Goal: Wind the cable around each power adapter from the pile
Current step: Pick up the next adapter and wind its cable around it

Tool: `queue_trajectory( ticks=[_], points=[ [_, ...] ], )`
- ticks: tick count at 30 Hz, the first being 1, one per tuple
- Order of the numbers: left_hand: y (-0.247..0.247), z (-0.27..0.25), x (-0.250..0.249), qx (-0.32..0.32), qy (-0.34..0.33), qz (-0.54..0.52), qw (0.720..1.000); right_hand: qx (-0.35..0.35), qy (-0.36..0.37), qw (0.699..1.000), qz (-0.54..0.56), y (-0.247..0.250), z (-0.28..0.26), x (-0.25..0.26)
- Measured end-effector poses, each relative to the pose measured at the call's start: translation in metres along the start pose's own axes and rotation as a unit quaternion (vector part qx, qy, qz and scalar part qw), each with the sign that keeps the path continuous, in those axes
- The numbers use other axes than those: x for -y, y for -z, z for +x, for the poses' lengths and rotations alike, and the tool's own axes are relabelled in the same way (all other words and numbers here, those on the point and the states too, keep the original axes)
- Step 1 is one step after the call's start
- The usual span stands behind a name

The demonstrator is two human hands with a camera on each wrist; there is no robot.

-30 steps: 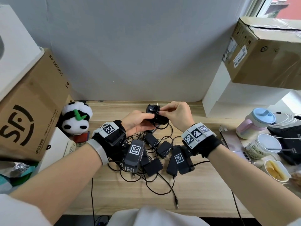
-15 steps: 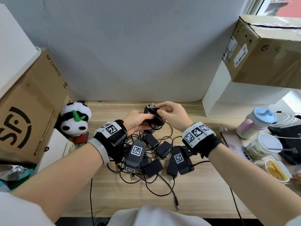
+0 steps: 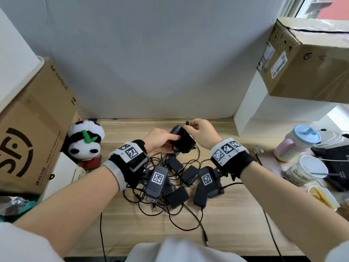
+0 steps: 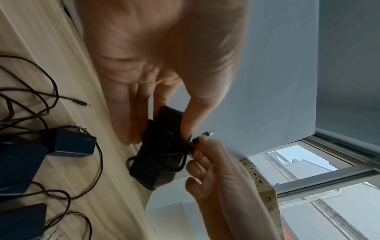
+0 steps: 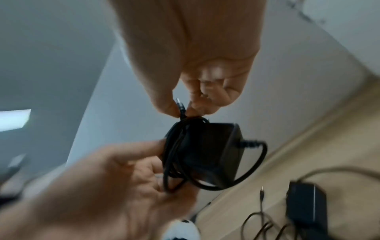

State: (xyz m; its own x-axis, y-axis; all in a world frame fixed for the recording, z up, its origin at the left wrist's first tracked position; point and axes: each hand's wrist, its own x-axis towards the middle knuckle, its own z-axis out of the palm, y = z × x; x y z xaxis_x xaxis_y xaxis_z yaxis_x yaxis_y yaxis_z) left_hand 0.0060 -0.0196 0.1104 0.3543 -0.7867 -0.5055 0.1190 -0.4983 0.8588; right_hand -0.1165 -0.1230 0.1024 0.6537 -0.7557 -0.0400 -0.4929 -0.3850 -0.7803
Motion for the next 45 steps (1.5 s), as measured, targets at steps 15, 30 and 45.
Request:
queue_trajectory(
  ticks=[15,30,45],
  points=[
    [0.002,0.005,0.013,0.067,0.034,0.007,0.997,-0.037,-0.215,0.918,0.331,0.004,-0.005,-0.022],
    [-0.067,0.009,0.067,0.241,0.138,-0.103,0.955,-0.046,-0.32,0.881,0.345,-0.009,-0.108,-0.083],
    [-0.233,-0.043,0.097,0.382,0.154,0.241,0.879,-0.146,-0.364,0.832,0.391,0.05,-0.278,-0.167]
  ],
)
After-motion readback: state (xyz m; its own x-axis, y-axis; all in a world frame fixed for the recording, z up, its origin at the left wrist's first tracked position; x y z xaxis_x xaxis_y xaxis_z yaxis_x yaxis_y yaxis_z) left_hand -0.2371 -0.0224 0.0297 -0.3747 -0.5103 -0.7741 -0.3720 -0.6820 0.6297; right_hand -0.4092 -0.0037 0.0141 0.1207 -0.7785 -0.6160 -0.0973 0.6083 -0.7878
